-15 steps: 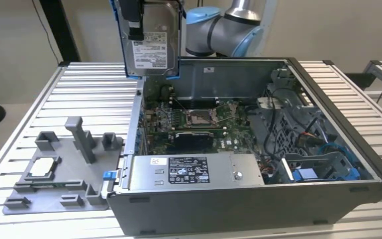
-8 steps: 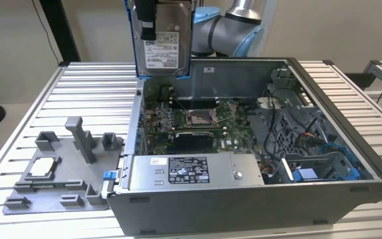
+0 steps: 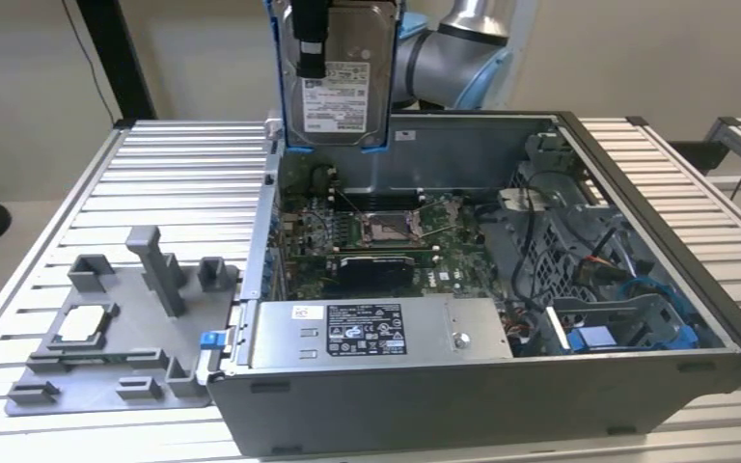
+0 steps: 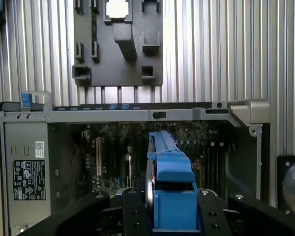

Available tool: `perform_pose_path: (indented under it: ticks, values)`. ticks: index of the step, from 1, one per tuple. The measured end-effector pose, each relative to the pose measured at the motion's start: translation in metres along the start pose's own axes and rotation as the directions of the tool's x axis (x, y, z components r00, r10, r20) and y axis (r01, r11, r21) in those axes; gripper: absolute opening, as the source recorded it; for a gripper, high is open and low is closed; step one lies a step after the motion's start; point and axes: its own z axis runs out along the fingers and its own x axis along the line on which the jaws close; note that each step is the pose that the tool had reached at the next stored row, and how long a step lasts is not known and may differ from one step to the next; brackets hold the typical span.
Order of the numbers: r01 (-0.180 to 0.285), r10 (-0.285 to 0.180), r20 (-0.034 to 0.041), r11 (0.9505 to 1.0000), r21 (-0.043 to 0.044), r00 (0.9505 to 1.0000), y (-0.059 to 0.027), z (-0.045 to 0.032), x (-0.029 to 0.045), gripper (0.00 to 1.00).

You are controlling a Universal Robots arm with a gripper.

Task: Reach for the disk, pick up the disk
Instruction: 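Pick up the disk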

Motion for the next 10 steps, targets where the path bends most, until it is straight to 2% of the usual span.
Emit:
perform_pose_path:
  ticks: [10]
  values:
    - [0.0,0.0,0.0,1.0,0.0,1.0,-0.0334,-0.001,-0.0008,0.0]
